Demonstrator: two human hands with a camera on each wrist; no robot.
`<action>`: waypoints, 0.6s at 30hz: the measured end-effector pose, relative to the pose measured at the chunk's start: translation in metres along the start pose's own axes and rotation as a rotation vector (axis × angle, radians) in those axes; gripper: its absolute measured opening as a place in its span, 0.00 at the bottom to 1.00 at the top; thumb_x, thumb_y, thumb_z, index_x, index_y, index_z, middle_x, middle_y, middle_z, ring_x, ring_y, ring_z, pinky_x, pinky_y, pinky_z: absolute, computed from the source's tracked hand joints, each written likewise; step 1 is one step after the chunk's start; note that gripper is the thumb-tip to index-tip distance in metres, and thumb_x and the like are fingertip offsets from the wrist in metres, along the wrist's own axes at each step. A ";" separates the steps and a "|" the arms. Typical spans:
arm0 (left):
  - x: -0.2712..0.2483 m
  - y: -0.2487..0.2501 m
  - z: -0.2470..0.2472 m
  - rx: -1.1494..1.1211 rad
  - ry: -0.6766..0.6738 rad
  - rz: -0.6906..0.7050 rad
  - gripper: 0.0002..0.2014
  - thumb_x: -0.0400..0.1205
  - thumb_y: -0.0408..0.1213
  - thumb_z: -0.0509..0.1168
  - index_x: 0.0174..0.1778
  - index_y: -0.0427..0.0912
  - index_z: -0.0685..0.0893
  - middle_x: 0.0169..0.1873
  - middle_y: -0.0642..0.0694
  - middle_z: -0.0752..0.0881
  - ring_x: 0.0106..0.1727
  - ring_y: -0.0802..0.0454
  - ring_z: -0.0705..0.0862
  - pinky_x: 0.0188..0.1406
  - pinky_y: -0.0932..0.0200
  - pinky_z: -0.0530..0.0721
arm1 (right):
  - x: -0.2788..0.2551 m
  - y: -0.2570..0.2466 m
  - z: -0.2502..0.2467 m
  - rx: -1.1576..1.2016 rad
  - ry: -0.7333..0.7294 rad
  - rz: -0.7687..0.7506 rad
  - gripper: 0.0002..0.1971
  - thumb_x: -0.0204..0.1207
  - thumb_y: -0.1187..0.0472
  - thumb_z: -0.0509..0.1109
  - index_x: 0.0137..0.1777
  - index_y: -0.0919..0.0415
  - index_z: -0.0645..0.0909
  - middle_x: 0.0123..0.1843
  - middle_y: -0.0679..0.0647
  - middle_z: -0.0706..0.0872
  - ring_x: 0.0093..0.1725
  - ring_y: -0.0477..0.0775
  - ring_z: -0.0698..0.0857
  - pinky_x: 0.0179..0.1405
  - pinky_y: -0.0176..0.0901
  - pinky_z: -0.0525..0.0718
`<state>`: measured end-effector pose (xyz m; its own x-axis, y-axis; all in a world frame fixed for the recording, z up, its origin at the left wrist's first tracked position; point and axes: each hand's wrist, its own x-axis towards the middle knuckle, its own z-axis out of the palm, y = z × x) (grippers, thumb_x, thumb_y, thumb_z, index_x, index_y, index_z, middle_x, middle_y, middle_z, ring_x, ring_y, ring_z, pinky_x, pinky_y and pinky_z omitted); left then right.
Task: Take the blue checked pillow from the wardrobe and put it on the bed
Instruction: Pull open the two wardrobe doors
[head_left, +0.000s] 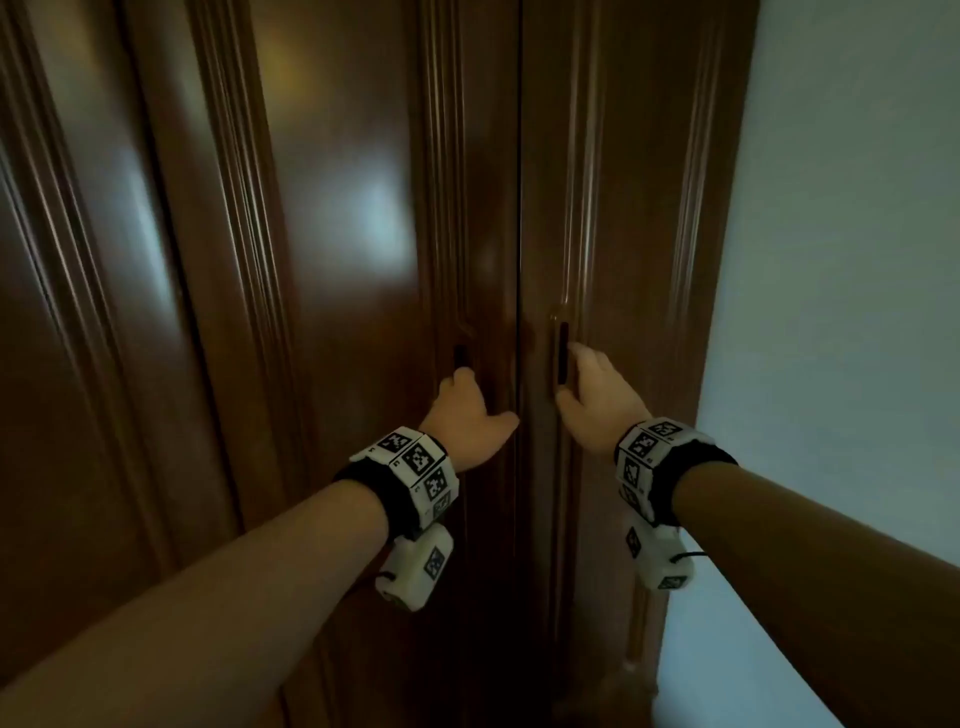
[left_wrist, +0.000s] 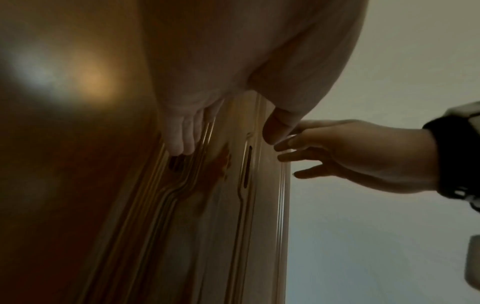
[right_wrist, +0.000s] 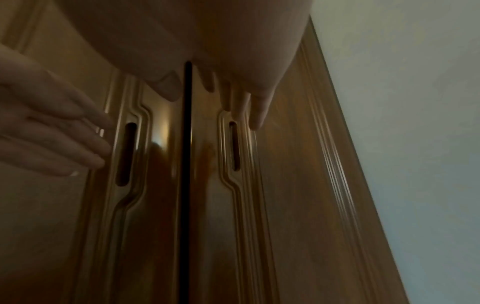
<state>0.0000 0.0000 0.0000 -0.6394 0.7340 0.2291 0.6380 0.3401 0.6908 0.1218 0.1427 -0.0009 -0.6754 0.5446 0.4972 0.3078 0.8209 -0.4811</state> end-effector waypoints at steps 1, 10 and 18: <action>0.006 0.002 0.005 -0.039 0.011 -0.006 0.40 0.76 0.52 0.69 0.80 0.40 0.62 0.75 0.39 0.72 0.71 0.40 0.78 0.70 0.43 0.81 | 0.008 0.005 0.003 0.050 -0.012 0.031 0.32 0.84 0.55 0.61 0.86 0.60 0.55 0.83 0.59 0.66 0.78 0.60 0.71 0.77 0.54 0.71; 0.039 0.020 0.050 -0.014 0.277 -0.185 0.36 0.77 0.52 0.69 0.76 0.35 0.69 0.73 0.37 0.70 0.72 0.38 0.74 0.73 0.44 0.76 | 0.053 0.044 0.053 0.379 -0.072 0.132 0.37 0.85 0.54 0.60 0.88 0.61 0.47 0.87 0.61 0.58 0.82 0.61 0.65 0.80 0.55 0.67; 0.048 0.014 0.048 -0.152 0.328 -0.254 0.44 0.63 0.58 0.68 0.74 0.38 0.73 0.69 0.43 0.76 0.67 0.41 0.80 0.65 0.41 0.84 | 0.076 0.048 0.065 0.393 0.105 0.142 0.31 0.84 0.54 0.60 0.85 0.64 0.60 0.81 0.60 0.67 0.77 0.59 0.72 0.74 0.53 0.72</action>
<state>-0.0014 0.0682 -0.0124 -0.8859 0.4044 0.2272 0.3879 0.3776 0.8408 0.0417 0.2122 -0.0337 -0.5666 0.6789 0.4671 0.1006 0.6196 -0.7785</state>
